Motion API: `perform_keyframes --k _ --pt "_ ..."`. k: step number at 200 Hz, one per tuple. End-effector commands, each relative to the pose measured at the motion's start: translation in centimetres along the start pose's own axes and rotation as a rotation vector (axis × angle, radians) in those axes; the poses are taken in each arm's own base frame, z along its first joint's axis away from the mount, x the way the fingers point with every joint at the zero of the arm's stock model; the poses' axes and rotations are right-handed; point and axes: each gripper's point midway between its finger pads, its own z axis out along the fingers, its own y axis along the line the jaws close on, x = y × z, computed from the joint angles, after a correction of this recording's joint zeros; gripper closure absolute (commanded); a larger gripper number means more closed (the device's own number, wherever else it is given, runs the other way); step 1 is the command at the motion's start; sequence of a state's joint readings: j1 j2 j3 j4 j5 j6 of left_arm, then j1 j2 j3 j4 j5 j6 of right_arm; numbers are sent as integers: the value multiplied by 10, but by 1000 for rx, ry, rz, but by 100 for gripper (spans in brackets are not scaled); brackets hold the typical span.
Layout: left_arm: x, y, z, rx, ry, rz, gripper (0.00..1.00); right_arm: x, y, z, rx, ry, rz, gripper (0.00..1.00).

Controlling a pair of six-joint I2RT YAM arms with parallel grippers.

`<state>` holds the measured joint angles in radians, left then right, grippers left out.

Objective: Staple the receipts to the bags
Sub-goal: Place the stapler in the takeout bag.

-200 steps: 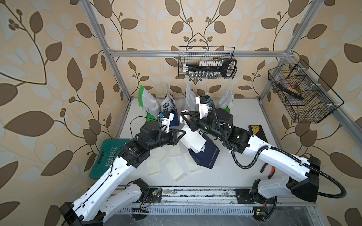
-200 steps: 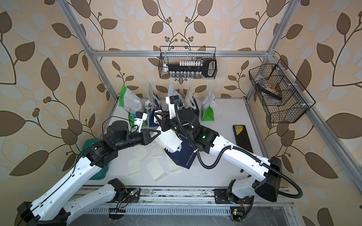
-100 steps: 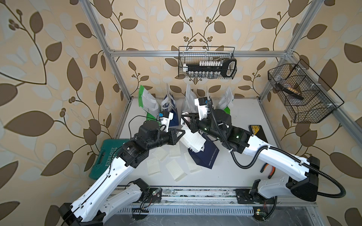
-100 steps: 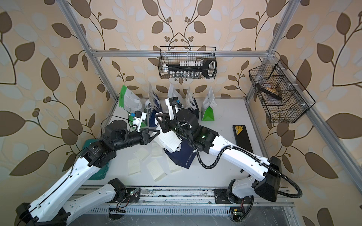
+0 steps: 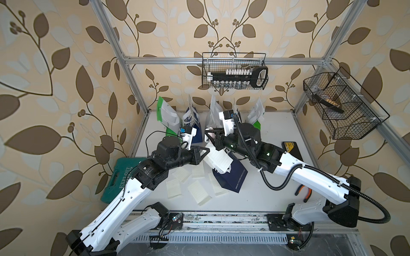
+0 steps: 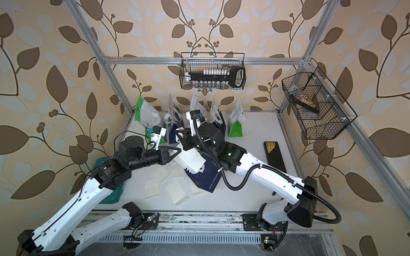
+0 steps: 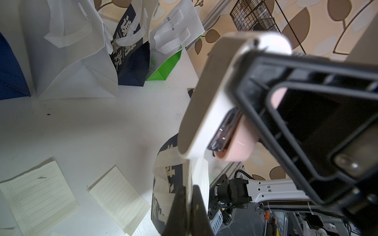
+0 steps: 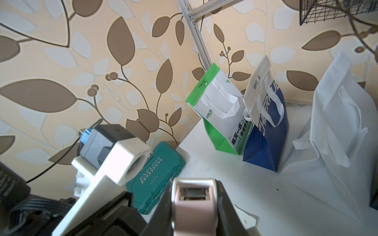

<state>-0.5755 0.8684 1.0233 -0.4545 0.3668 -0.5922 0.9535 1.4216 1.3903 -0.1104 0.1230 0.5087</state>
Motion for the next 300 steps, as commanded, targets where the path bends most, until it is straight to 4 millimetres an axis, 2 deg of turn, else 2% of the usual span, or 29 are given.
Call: perform_keyframes --k 1,59,107,195,254,300 --pt "-15 -21 -8 61 -41 58 100 -7 8 2 -18 -3 -17 100" --pt "-18 -7 -7 -21 -53 39 100 -4 9 -3 -25 11 -18 100" --pt "-20 -3 -9 -42 -72 46 100 3 5 -5 -9 34 -32 100" --pt "-21 -16 -11 13 -69 199 100 20 -4 -5 56 124 -101 100" --pt "-24 -20 -10 42 -114 312 100 31 -2 -13 77 141 -126 100" --pt "-24 -26 -12 60 -106 398 100 29 -1 -25 78 130 -116 100"
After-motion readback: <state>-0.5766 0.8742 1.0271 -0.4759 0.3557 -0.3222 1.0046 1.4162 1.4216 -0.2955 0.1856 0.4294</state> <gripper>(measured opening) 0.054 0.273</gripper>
